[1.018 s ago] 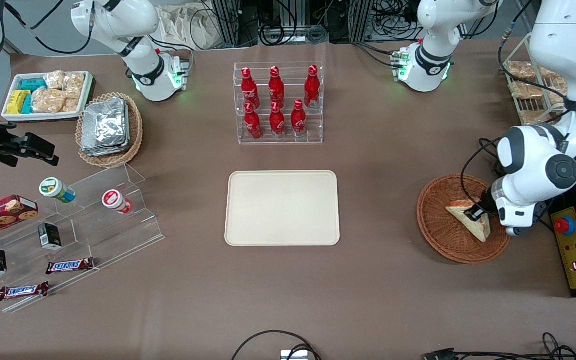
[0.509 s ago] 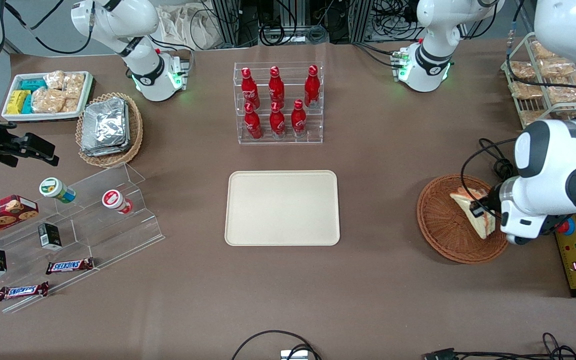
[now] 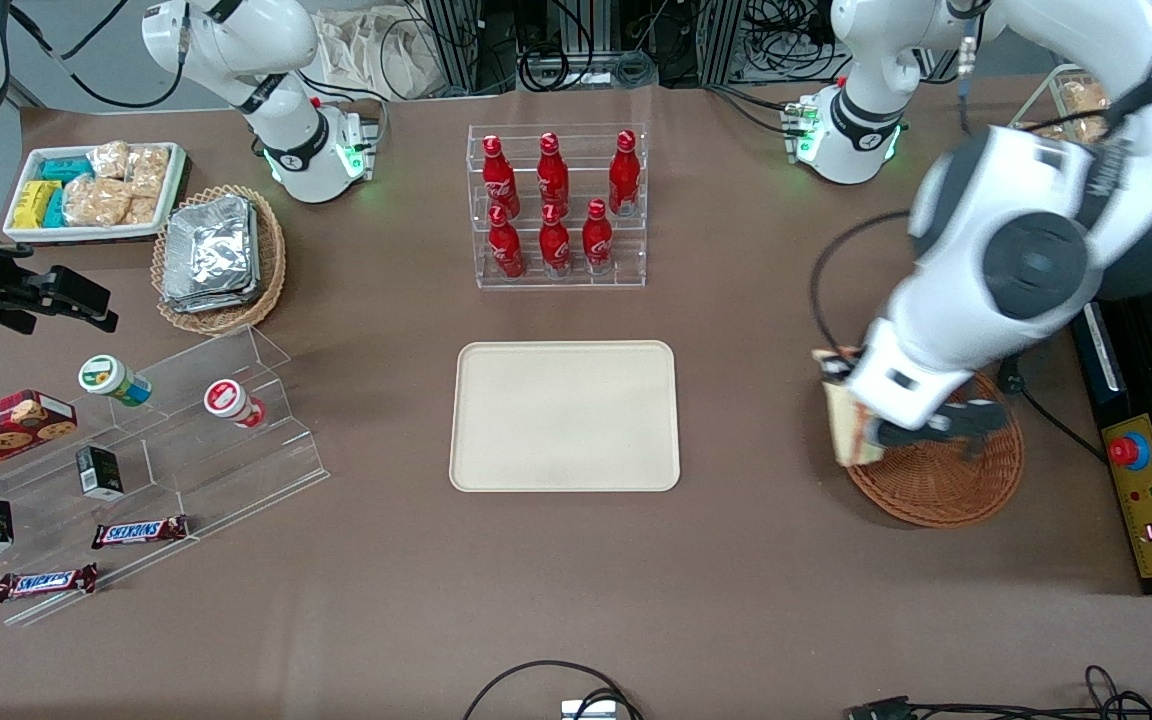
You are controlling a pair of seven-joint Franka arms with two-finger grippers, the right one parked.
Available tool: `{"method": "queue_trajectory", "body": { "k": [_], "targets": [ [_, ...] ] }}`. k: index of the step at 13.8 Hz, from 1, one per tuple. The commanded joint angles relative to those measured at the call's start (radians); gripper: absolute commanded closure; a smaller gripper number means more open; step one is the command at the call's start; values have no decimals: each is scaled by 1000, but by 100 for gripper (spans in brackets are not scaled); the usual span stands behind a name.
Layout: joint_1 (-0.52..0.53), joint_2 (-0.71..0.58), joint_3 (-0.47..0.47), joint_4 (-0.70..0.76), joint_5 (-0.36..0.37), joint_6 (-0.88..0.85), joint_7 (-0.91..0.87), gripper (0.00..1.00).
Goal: Place sandwich from basket to tray
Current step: 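Lift the sandwich and carry it with the left gripper toward the tray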
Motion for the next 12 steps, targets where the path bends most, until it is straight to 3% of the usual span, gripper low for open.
{"method": "queue_trajectory", "body": {
  "k": [1, 7, 12],
  "targets": [
    [-109, 88, 5, 53, 2, 58, -28, 100],
    [-261, 315, 7, 57, 13, 330, -224, 100],
    [-272, 433, 10, 47, 19, 449, -231, 100]
  ]
}}
